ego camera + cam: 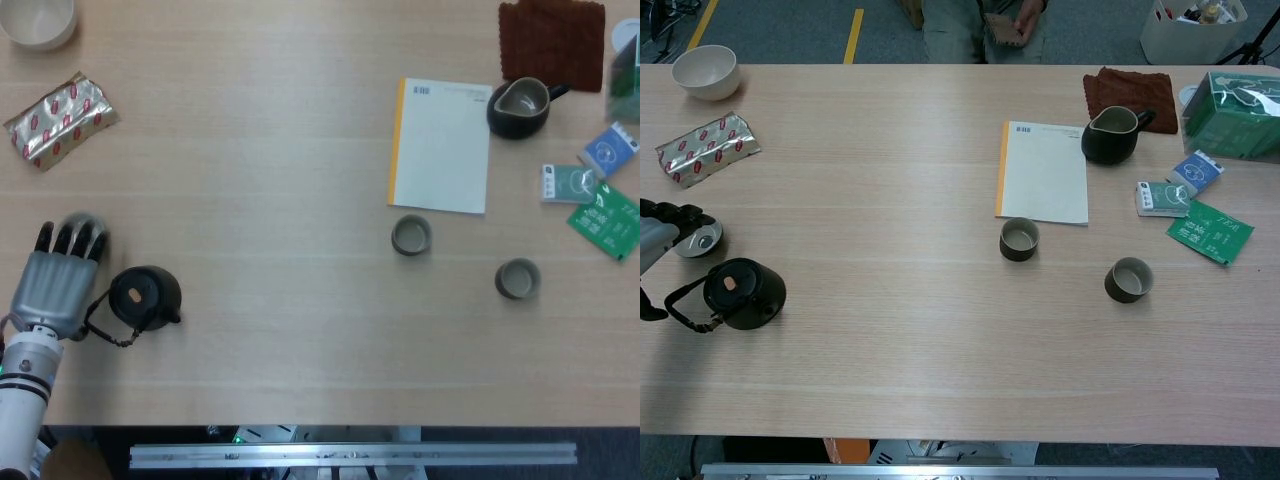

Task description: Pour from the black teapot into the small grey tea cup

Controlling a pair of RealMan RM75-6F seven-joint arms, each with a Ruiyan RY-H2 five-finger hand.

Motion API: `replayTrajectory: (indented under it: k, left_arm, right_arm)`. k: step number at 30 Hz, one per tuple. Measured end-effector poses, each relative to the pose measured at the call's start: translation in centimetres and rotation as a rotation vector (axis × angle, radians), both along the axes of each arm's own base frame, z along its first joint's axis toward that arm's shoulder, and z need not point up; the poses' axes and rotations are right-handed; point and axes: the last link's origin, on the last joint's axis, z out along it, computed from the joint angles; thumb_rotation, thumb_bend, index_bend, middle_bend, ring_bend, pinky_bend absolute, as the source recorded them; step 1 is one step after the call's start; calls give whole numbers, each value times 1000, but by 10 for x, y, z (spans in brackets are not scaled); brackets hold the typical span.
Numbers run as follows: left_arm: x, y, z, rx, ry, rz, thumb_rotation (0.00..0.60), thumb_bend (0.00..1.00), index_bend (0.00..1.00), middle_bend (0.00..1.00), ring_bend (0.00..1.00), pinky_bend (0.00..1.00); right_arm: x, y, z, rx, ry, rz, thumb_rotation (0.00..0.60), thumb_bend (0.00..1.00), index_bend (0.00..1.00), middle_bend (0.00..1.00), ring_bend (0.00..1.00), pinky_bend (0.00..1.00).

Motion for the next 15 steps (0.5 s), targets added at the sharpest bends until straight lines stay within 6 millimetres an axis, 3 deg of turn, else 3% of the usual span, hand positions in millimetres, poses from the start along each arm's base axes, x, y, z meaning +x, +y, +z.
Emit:
replayTrajectory:
  k: [15]
  left_arm:
    - [10,-7,0,-6,-28,-18,600,94,0,0,0,0]
  right_arm:
    - [1,-1,0,1,-3,8,600,145,270,251,143,272]
